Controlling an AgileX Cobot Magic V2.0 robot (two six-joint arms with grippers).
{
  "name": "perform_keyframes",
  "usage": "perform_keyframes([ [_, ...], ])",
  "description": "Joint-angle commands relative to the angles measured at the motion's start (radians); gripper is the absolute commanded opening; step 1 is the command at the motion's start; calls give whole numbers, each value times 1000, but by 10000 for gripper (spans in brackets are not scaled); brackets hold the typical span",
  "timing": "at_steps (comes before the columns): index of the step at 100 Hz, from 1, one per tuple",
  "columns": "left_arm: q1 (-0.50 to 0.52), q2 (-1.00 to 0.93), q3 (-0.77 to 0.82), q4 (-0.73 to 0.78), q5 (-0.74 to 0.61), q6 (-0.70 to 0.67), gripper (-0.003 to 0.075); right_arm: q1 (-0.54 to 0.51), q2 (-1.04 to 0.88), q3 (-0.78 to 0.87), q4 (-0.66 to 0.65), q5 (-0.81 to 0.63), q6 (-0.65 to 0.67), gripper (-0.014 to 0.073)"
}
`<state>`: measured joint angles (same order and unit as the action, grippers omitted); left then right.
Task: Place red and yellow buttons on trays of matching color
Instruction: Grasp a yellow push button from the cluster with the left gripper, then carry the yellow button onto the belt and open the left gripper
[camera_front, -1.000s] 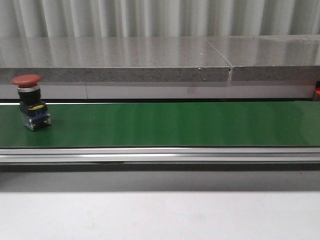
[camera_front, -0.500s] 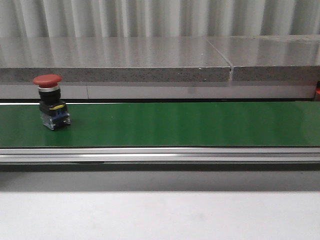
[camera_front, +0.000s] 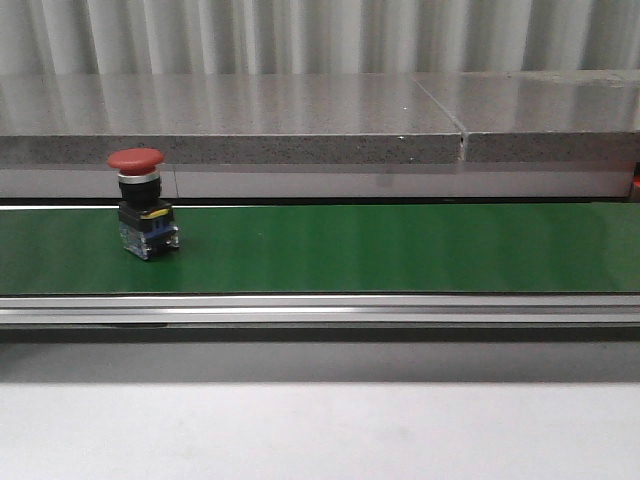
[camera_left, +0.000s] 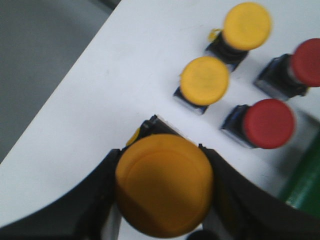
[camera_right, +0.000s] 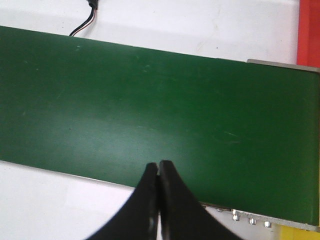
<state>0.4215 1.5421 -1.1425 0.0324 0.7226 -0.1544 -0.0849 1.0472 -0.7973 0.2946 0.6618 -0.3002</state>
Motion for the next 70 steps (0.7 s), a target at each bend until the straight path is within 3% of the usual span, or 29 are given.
perform_keyframes([
  [1, -59, -106, -27, -9, -10, -1, -20, 1, -20, -24, 16, -42, -13, -68],
  [31, -312, -162, -27, -9, 9, 42, -20, 1, -20, -24, 16, -42, -13, -68],
  [70, -435, -51, -27, -10, 24, 44, -19, 1, -20, -24, 16, -42, -13, -68],
])
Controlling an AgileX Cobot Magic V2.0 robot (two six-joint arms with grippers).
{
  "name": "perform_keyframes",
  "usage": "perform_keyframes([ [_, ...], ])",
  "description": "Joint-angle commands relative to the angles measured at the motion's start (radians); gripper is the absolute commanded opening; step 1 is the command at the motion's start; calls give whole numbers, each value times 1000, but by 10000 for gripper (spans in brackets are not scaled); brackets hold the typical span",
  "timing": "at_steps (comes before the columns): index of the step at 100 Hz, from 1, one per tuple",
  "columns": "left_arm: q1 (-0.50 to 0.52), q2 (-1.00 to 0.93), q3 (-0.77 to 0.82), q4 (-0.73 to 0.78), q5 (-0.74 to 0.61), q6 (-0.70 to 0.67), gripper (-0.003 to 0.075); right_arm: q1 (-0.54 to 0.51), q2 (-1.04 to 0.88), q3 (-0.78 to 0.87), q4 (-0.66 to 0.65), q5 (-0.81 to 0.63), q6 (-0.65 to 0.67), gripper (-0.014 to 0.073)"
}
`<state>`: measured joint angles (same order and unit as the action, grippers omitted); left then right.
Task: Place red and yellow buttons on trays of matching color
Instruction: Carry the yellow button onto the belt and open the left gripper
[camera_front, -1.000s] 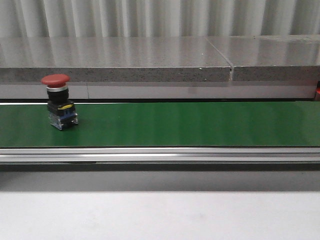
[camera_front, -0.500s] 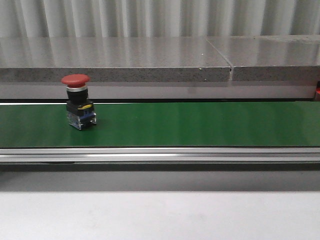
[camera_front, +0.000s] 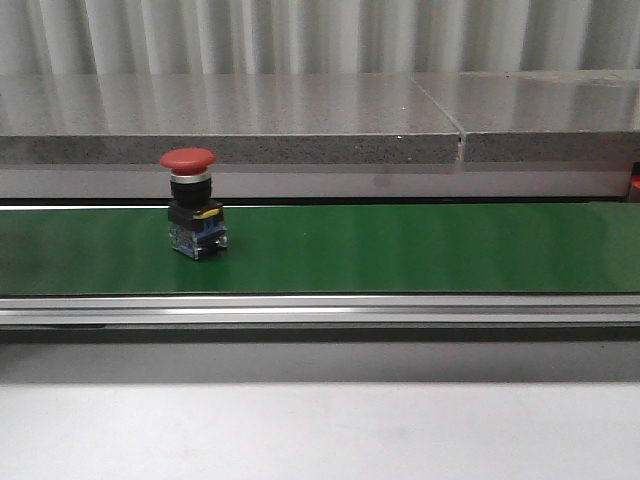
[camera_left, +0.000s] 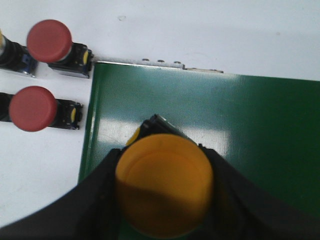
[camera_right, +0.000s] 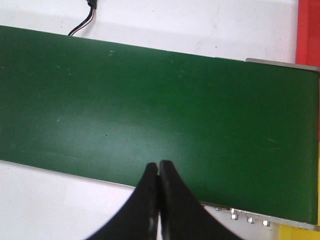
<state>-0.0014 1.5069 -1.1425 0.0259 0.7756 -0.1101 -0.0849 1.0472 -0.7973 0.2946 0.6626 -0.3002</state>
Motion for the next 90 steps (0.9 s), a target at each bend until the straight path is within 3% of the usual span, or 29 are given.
perform_keyframes([
  [1, -12, -14, -27, -4, -27, -1, -19, 1, -20, -24, 16, -43, -13, -68],
  [18, -12, 22, -27, -4, 6, -1, -12, 1, -20, -24, 16, -43, -13, -68],
  [27, -12, 35, -27, -4, 22, 13, 48, 1, -20, -24, 16, -43, -13, -68],
  [34, -12, 37, -27, -7, 27, 24, 141, 1, -20, -24, 16, -43, -13, -68],
  [51, -13, 37, -27, -8, 25, 26, 503, 1, -20, -24, 16, -43, -13, -68],
  [58, -13, 37, -27, -12, 20, 43, 598, 1, -20, -24, 16, -43, -13, -68],
  [90, -99, -20, -27, -18, -21, 103, 622, 1, -20, -24, 16, -43, -13, -68],
])
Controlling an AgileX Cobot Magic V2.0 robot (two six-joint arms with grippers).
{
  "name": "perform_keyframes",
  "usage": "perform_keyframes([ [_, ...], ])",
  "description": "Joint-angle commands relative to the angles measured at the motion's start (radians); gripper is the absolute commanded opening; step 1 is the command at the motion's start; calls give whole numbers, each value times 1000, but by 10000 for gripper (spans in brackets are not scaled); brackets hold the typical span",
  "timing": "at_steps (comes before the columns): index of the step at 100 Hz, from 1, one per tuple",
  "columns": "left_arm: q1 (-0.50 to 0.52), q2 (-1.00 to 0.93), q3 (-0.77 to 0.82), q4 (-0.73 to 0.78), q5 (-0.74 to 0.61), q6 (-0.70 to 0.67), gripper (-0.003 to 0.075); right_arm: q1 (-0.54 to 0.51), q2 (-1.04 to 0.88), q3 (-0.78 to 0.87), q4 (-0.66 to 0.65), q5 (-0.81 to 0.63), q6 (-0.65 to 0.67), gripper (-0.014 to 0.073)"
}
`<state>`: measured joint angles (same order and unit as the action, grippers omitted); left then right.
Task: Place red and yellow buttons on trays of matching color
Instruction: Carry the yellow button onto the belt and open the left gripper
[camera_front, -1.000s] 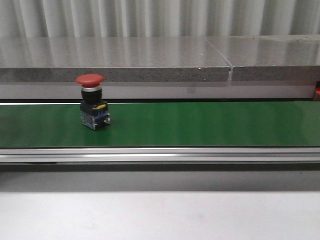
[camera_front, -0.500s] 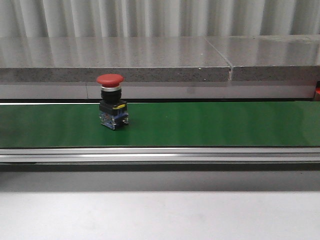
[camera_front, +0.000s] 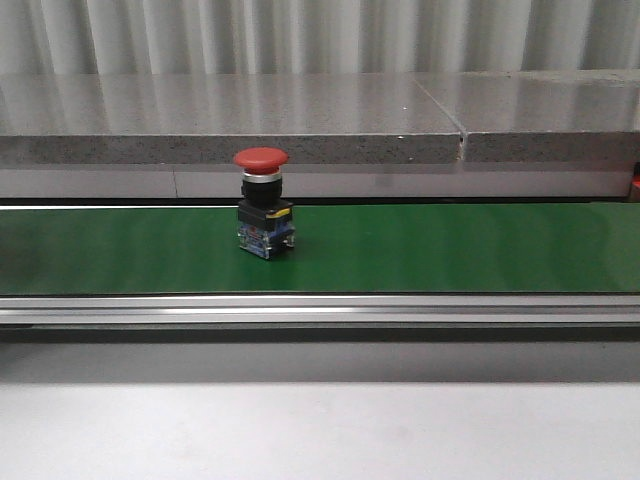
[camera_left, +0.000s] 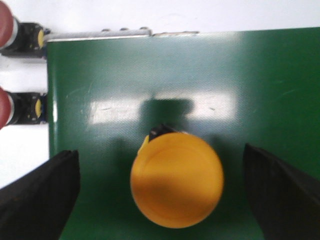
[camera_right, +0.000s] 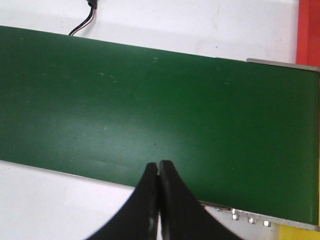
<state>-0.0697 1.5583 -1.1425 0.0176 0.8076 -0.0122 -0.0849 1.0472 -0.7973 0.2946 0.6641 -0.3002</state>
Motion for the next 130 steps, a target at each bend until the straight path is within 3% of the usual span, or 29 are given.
perform_keyframes([
  [1, -35, -74, -27, -10, -54, 5, 622, 1, -20, -24, 16, -44, -13, -68],
  [41, -70, -334, -2, -3, -141, 3, 621, 1, -20, -24, 16, -44, -13, -68],
  [79, -70, -756, 309, -27, -352, 3, 621, 1, -20, -24, 16, -44, -13, -68],
  [98, -70, -972, 455, -27, -381, 3, 613, 1, -20, -24, 16, -44, -13, -68],
  [112, -70, -1077, 522, -27, -381, 3, 498, 1, -20, -24, 16, -44, -13, -68],
  [130, -70, -1142, 566, -18, -381, 3, 190, 1, -20, -24, 16, -44, -13, -68],
])
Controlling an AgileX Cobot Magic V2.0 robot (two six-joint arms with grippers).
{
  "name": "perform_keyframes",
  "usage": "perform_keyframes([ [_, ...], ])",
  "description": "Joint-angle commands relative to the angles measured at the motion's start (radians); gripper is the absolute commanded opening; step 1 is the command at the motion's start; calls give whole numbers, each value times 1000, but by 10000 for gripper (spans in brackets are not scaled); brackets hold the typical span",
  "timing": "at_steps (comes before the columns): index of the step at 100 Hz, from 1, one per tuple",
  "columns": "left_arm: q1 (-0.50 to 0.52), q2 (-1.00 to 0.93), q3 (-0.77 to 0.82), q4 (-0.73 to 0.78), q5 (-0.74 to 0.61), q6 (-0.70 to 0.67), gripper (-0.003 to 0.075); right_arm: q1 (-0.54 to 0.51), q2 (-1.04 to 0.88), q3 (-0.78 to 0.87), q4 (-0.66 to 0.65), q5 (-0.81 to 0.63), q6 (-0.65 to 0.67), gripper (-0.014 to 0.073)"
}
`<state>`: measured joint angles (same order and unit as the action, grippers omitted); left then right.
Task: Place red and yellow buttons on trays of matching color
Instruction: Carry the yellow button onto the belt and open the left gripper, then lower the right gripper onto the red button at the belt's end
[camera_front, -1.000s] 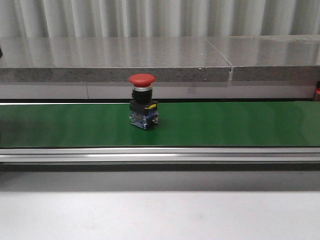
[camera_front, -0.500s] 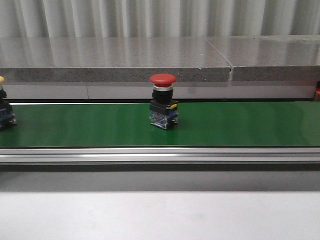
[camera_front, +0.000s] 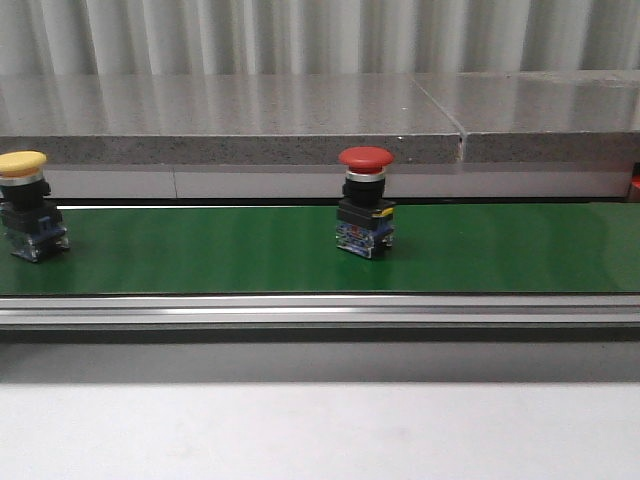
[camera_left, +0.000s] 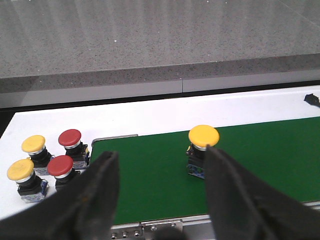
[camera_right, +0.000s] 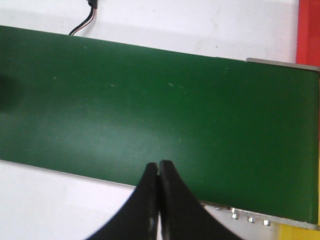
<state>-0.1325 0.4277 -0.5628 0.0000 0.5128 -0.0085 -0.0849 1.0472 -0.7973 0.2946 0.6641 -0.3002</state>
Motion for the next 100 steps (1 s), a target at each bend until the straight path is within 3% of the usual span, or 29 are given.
perform_keyframes([
  [1, -7, -15, -12, 0, -86, -1, 177, 1, -20, -24, 16, -44, -13, -68],
  [12, -7, -17, -9, 0, -84, -1, -23, 1, -20, -24, 16, -47, -13, -68],
  [41, -7, -17, -9, 0, -82, -1, -20, 1, -20, -24, 16, -26, -13, -51],
  [53, -7, -17, -9, 0, -79, -1, -20, 1, -20, -24, 16, 6, -13, 101],
  [70, -7, -17, -9, 0, -79, -1, -20, 1, -20, -24, 19, 58, -13, 540],
  [77, -7, -17, -9, 0, -79, -1, -20, 1, -20, -24, 30, 79, -13, 666],
  [100, -7, -17, -9, 0, -79, -1, -20, 31, -17, -43, 51, 94, -51, 633],
])
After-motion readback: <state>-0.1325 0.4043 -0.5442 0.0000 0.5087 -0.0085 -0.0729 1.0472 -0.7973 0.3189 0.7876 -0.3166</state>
